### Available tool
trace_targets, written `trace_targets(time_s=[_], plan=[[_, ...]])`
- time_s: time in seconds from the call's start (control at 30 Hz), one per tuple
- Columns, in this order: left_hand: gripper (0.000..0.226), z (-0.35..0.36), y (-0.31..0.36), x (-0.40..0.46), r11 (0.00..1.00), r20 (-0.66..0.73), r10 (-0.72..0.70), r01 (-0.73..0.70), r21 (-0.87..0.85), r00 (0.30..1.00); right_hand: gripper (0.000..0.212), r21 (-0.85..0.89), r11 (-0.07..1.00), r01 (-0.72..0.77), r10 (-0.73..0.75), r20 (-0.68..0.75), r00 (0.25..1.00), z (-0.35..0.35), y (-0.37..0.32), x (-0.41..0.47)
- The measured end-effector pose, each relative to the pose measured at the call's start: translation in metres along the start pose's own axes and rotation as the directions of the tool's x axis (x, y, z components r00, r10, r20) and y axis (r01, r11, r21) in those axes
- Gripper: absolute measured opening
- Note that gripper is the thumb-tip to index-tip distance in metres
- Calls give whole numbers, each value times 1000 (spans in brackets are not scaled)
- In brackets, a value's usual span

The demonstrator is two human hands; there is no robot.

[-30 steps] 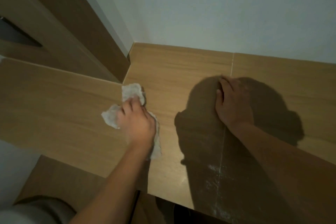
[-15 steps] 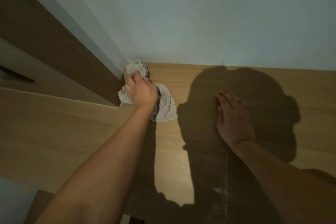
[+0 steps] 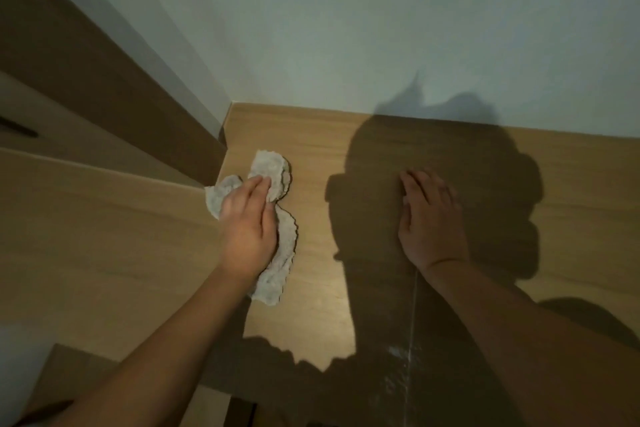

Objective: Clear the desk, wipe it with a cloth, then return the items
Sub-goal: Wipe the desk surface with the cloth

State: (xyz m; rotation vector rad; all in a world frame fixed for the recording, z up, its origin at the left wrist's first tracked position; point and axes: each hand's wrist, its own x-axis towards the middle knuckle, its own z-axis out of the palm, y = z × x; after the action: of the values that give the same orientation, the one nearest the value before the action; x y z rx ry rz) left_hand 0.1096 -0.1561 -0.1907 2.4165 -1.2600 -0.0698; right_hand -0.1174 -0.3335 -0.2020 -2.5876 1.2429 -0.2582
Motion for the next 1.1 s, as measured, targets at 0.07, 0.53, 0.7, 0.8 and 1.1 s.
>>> trace_targets(time_s=[0.07,0.53,0.7,0.8,1.1], plan=[[46,11,25,-32,996,-27,-92,93,13,995,60,17,1000,12,-12,-10,1000,-2,0,-1],[48,12,78,-144,981,-66,-41,53,189,997,42,206,978,28,-21,-35,999,-7,4,-8],[49,14,81,-145,975,-87,-102,117,188,991,40,169,972,165,-166,-13,986,-49,50,-33],[51,23,107,-175,970,-119,-181,197,142,976,43,72,983,170,-173,44,984,-68,97,-48],[50,41,225,-239,992,87,83,-74,-102,993,41,56,975,216,-216,-7,976,-57,140,-58]])
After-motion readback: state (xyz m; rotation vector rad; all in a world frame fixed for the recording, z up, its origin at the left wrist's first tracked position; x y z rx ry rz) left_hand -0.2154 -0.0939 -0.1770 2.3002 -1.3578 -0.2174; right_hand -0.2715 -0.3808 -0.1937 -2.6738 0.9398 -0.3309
